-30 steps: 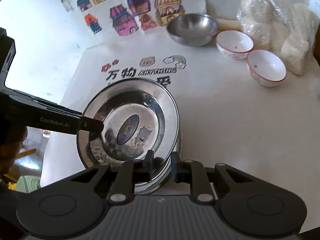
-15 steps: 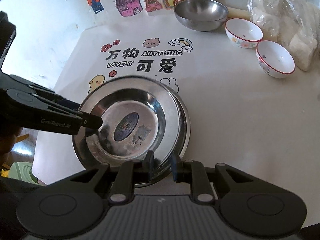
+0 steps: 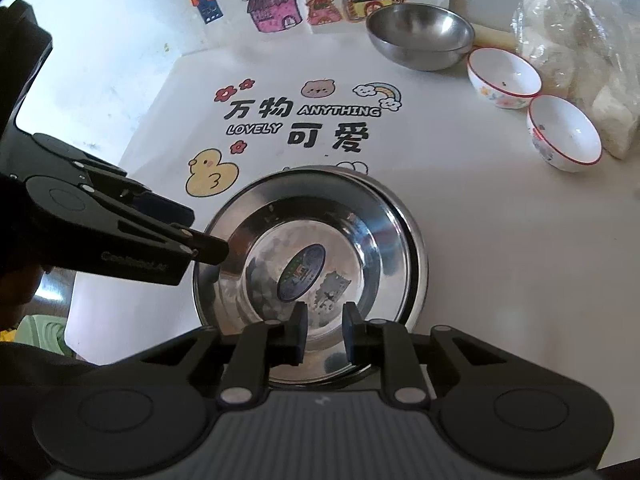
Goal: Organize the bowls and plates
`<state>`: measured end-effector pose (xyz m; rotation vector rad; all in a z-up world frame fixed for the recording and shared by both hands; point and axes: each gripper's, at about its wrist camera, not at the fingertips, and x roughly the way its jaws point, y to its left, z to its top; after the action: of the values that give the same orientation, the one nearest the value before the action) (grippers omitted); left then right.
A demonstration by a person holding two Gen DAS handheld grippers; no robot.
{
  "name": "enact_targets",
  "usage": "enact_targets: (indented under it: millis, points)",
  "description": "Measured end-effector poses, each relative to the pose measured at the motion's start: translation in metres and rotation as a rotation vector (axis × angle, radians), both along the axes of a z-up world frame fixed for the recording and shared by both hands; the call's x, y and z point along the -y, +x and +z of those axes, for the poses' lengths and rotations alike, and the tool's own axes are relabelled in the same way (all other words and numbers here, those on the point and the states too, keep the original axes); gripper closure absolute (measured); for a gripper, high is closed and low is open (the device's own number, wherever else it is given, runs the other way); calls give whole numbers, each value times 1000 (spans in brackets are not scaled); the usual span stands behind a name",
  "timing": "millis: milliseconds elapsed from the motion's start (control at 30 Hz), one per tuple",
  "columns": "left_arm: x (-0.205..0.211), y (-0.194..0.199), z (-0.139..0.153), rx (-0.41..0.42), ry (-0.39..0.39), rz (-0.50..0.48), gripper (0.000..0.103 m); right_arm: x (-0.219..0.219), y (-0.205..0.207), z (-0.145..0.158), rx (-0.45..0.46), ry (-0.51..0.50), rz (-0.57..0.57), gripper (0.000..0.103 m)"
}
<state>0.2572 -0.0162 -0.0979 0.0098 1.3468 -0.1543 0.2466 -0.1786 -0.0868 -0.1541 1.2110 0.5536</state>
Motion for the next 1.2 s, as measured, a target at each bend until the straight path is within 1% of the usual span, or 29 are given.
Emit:
enact_targets:
  millis: [67,133,200,233,267,300,333,367,433,467,500,633,733,933,1067,1133,1200]
  points:
    - [-2,0,2,11,4,7,44,1,0,1,6,3,-13,78]
    - [-3,1,5,28,6,13,38,3,0,2,15,6,-28,72]
    - [-4,1,10,56,11,22,30,4,0,3,25,12,-47,69]
    - [-5,2,11,69,13,26,27,5,1,4,31,16,-58,64]
    - [-6,3,13,82,17,31,22,7,1,4,36,19,-70,61]
    - [-7,3,15,96,17,36,18,8,2,5,40,22,-81,53]
    - [-9,4,17,109,11,42,16,10,2,6,46,25,-93,46]
    - [-11,5,18,121,-1,48,13,12,3,7,50,29,-106,43]
    - [-15,7,21,138,-28,64,7,16,4,8,57,39,-130,26]
    - [-16,8,22,147,-39,71,4,17,4,9,61,41,-141,23]
    - [-16,8,23,155,-47,78,2,19,4,10,66,42,-151,17]
    - [-19,15,22,164,-94,118,1,27,0,12,75,35,-179,0]
    - [-19,21,18,159,-129,144,1,34,-3,13,79,25,-207,0]
    - [-7,27,24,284,-175,120,1,59,-4,15,104,5,-291,0]
    - [1,39,27,334,-187,111,1,73,-2,13,109,-5,-320,0]
    - [3,47,27,348,-189,128,1,77,0,11,110,-8,-323,0]
    - [3,55,27,357,-187,170,1,81,3,10,124,-13,-325,0]
